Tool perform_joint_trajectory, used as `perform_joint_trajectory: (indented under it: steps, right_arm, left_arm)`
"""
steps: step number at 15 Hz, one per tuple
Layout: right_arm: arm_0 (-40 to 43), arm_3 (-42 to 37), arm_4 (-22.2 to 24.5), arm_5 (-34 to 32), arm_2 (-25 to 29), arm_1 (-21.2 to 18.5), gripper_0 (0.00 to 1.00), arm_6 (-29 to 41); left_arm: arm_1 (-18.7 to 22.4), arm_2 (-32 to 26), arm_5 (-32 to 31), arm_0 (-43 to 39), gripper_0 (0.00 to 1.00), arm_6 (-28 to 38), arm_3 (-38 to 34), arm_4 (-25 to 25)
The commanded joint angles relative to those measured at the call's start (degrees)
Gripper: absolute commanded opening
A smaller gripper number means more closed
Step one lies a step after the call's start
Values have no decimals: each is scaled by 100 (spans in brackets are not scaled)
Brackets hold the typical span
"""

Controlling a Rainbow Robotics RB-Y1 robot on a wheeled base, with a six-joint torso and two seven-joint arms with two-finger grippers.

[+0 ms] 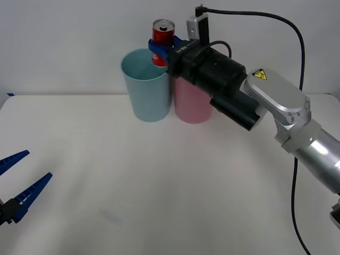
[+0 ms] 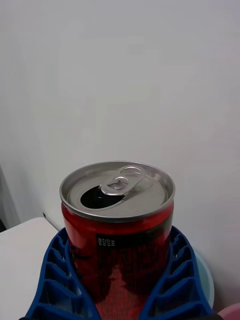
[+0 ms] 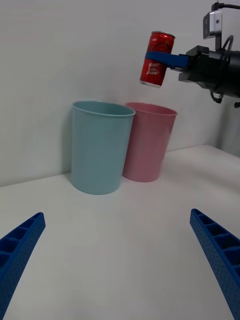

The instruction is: Grasp the object on the table and drop it into the matching bin: aluminum can to the light blue bin, PET bottle to the pink bin.

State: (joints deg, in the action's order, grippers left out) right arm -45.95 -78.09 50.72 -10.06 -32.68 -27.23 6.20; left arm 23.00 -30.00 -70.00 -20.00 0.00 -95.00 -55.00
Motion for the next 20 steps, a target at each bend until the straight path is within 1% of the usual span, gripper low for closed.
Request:
perform_joint_trajectory:
  steps: [1,4,7,12,19,20]
  right_arm:
    - [-458,804,0,40,-10,403,0,-57]
    - [-959,1604,0,321,-19,807,0,-92]
    - [-1258,2114,0,382,-19,1044,0,-110]
    - [-1399,2202,8,646,-63,1238,0,-171]
    - [-1425,2202,105,813,-98,1299,0,-207]
    - [-1425,2211,131,813,-98,1299,6,-207]
  left_arm:
    - [0,0,0,0,100,0,0,0]
    - [0,0,0,0,100,0,0,0]
    - [0,0,0,0,100,0,0,0]
    - [0,0,0,0,100,0,0,0]
    - [0,0,0,0,100,0,0,0]
    - [0,0,0,0,100,0,0,0]
